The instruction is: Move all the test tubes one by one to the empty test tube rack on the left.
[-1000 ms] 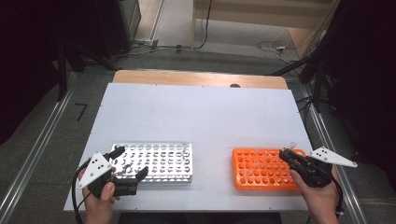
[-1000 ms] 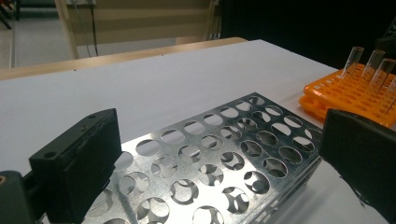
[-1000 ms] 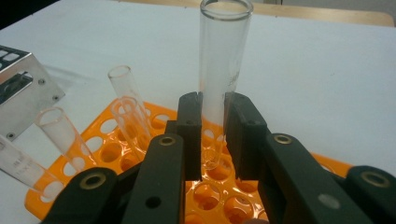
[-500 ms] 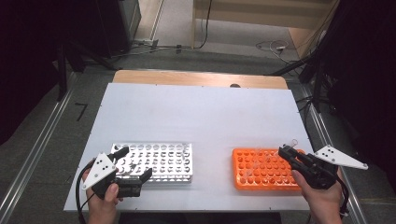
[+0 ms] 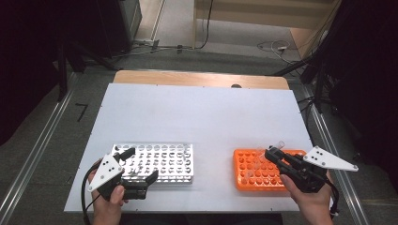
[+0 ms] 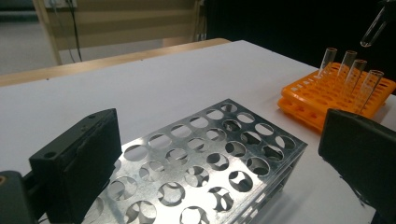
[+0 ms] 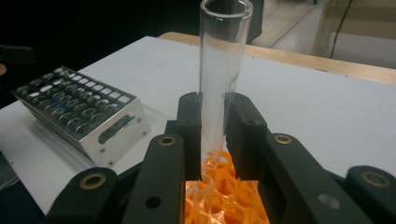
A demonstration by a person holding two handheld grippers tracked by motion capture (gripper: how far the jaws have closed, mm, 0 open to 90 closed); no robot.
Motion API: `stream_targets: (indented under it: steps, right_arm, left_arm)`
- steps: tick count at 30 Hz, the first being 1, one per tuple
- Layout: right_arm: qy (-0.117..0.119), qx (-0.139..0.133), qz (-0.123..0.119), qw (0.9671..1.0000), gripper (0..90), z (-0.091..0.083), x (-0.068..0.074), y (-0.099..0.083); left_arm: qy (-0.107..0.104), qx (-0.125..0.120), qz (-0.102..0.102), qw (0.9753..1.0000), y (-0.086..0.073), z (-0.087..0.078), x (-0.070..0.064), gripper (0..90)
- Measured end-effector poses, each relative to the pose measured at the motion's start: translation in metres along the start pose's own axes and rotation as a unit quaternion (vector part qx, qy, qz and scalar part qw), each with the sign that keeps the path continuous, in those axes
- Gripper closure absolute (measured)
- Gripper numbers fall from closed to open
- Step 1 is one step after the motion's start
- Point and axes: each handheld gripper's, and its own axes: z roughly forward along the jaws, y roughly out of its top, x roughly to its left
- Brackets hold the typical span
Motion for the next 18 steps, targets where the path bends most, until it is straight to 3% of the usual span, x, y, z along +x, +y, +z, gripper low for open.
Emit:
stream_targets:
  steps: [10,18]
  right_arm:
    - [0.048,-0.003,-0.023,0.9986,74.0,0.012,0.026,-0.001]
    - [0.074,0.015,-0.037,0.9965,74.0,0.024,0.045,-0.008]
  left_arm:
    - [-0.013,0.000,0.006,0.9999,0.006,0.005,-0.009,0.0]
    - [-0.041,-0.003,0.010,0.9991,0.011,0.011,-0.020,0.0]
